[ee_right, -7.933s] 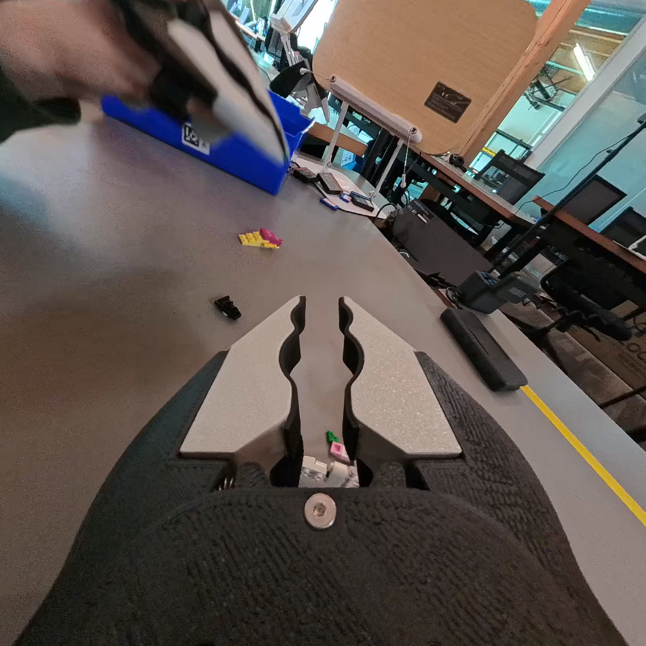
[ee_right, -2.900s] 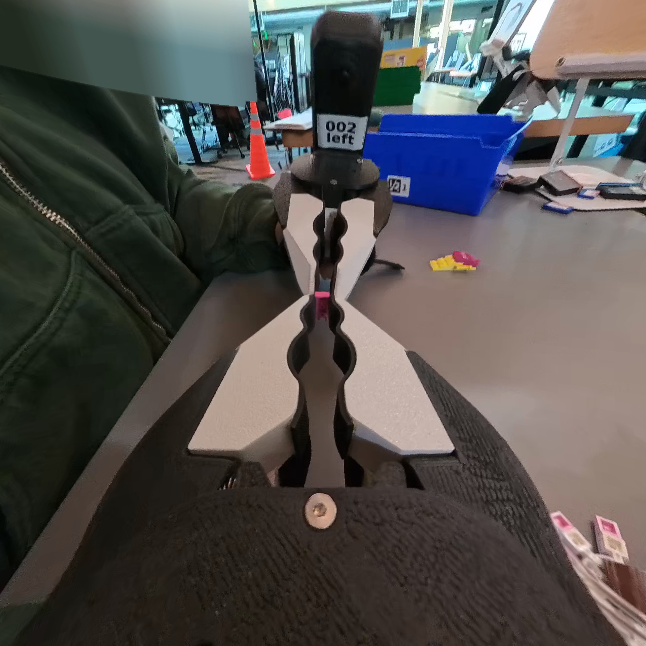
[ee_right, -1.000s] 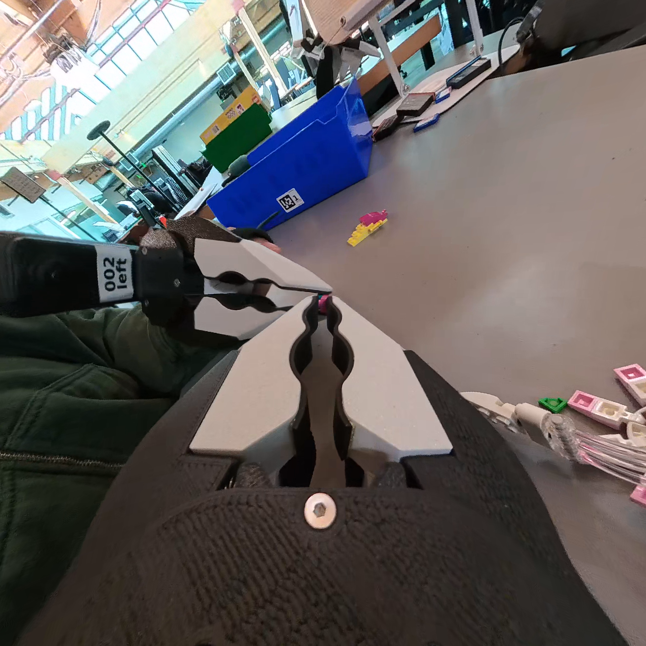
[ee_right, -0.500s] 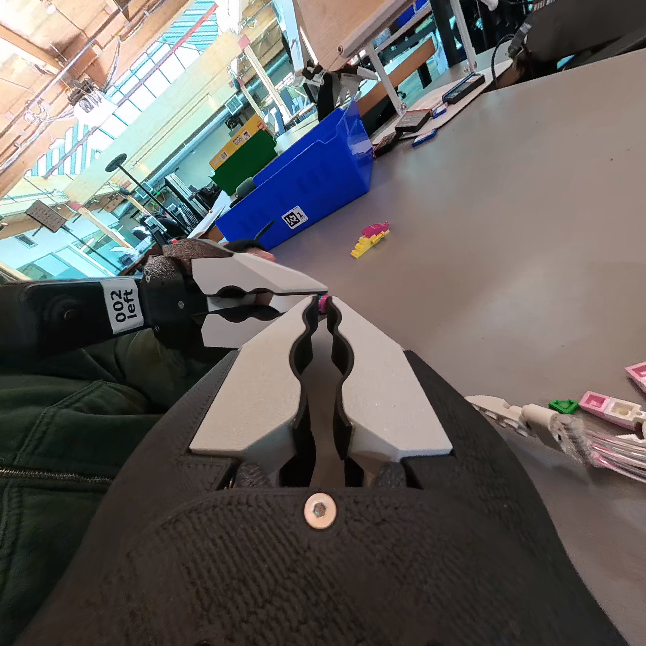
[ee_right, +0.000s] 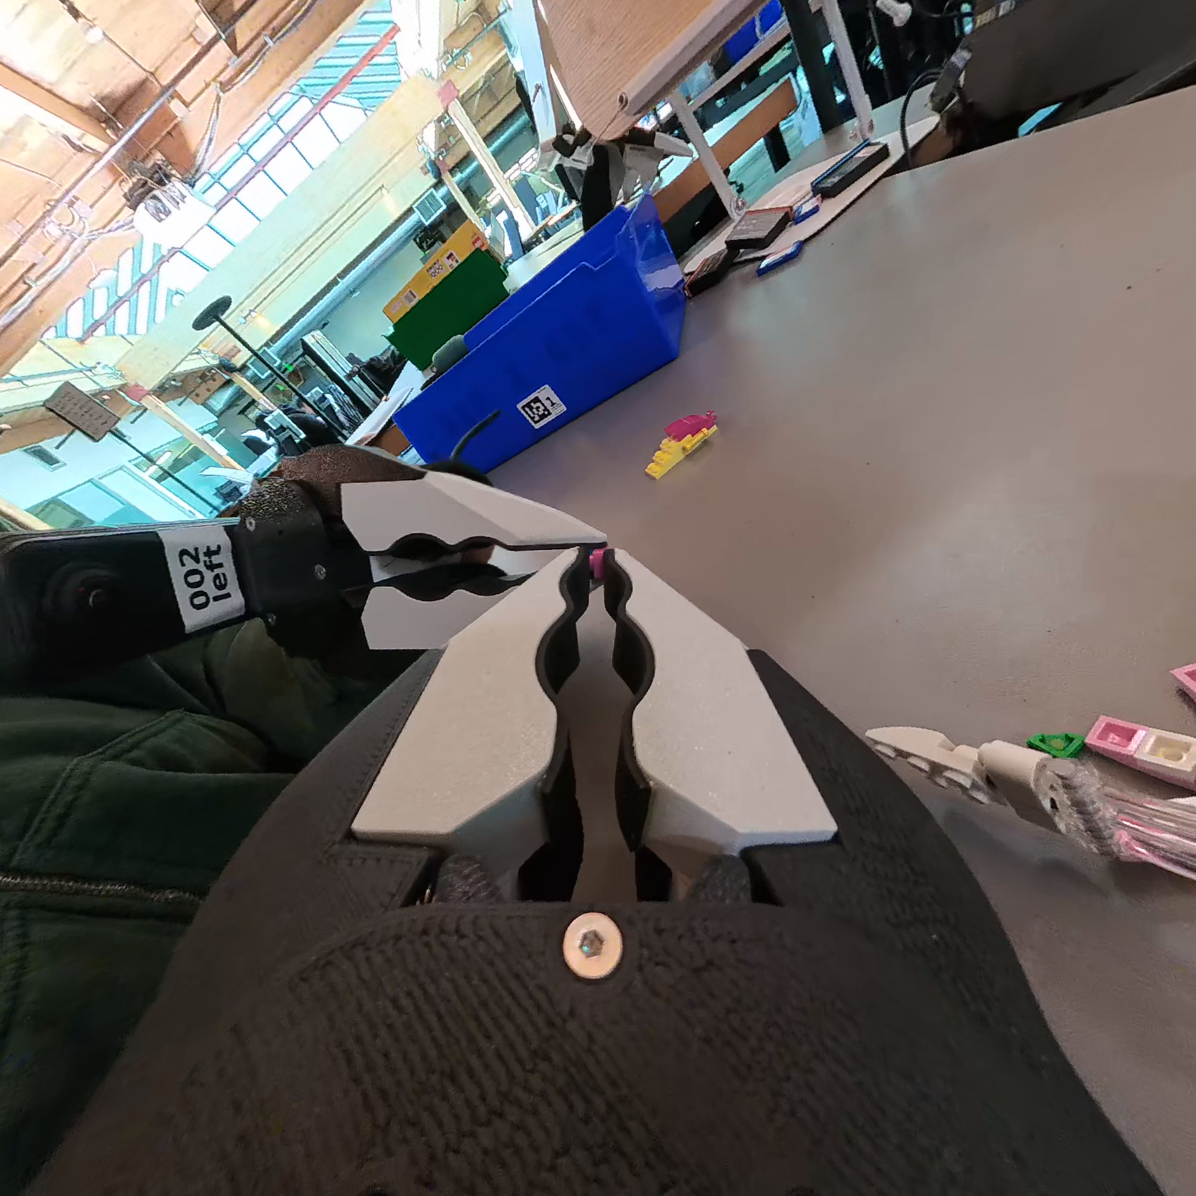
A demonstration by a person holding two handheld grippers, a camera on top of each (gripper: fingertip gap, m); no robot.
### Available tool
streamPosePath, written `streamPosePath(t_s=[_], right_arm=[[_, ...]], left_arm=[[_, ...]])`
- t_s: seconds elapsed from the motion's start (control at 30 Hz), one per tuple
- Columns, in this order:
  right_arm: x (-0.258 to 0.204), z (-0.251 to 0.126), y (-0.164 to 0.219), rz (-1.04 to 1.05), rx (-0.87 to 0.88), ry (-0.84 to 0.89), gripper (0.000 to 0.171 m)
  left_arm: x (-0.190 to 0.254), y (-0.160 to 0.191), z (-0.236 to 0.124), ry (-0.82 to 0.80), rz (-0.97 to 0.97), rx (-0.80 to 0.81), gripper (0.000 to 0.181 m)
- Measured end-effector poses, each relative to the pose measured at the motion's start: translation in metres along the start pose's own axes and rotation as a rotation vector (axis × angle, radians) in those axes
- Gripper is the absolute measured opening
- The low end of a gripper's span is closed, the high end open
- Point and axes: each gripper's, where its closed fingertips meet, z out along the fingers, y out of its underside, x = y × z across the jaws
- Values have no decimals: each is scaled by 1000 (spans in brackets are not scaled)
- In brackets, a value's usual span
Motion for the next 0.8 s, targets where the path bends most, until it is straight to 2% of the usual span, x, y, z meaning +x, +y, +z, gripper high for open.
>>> streamPosePath(t_s=[0.47, 0.8], right_arm=[[-13, 13, 8, -111, -12, 27, 2], [-36, 23, 24, -121, -43, -16, 2]], left_arm=[[-1, 10, -14, -56, 95, -46, 6], [7, 13, -41, -72, 27, -5, 6]])
